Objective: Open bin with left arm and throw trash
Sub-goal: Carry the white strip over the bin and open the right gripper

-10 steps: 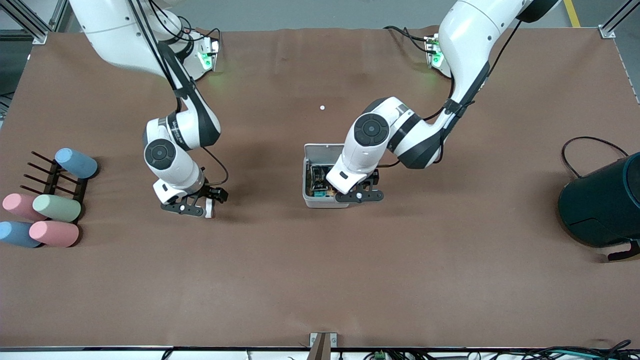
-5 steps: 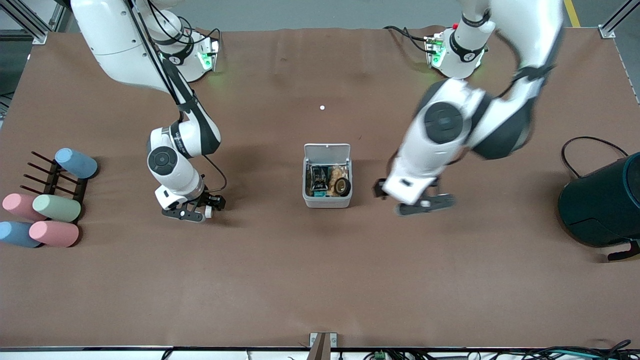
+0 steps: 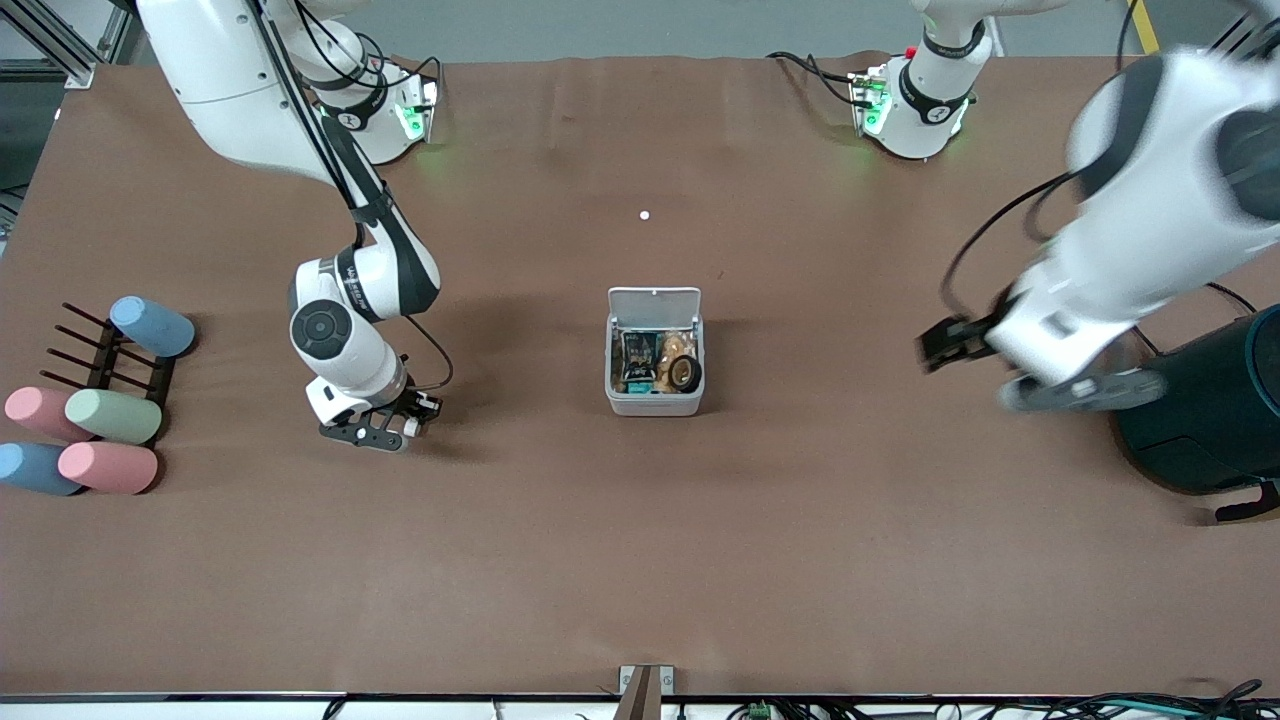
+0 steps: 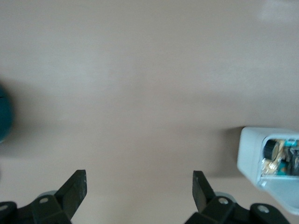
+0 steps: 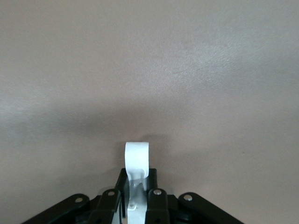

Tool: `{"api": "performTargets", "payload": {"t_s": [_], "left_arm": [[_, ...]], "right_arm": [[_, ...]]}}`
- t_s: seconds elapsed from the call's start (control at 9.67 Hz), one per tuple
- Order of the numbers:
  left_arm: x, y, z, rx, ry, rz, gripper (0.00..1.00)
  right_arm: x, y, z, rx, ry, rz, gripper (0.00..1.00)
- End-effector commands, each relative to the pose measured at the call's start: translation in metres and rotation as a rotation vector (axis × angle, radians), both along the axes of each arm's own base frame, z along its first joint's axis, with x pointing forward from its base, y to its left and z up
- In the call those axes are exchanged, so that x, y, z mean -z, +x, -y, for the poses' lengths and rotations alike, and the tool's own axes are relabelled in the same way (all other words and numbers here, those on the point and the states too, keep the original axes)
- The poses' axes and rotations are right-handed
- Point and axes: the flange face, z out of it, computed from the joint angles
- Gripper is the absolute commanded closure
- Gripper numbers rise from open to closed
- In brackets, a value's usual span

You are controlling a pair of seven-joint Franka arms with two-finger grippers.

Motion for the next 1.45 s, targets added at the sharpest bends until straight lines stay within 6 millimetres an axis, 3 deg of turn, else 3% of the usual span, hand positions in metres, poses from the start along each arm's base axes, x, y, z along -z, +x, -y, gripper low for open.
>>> {"api": "performTargets", "payload": {"t_s": [0.0,0.21,0.31,0.41,0.52,0.83,1.34], "left_arm": [[-0.051,-0.052,-0.041,0.016,0.026,-0.024,0.00],[-0.044,-0.063,-0.076,0.071,0.037,-0.030,0.00],[-0.045,-0.060,-0.093,0.149,0.034,-0.029,0.00],[-0.046,-0.058,-0.097,0.169,0.036,-0.023,0.00],[-0.056,-0.055,-0.101,0.155,0.037,0.007,0.00],[-0.068,-0.054,-0.102,0.131,0.033,0.004,0.00],[-0.061,-0.050,-0.107,0.068,0.036,-0.008,0.00]], "right_arm": [[-0.093,0.011,-0.041,0.090,0.003,-0.044,1.00],[-0.167,0.019,-0.117,0.190,0.103,-0.045,0.99],[-0.190,0.015,-0.158,0.222,0.159,-0.023,0.98],[-0.192,0.006,-0.203,0.242,0.177,-0.014,0.98],[-0.180,-0.004,-0.237,0.259,0.174,-0.019,0.97],[-0.151,-0.025,-0.320,0.271,0.228,0.026,0.96],[-0.132,-0.047,-0.356,0.260,0.259,0.049,0.93]]}}
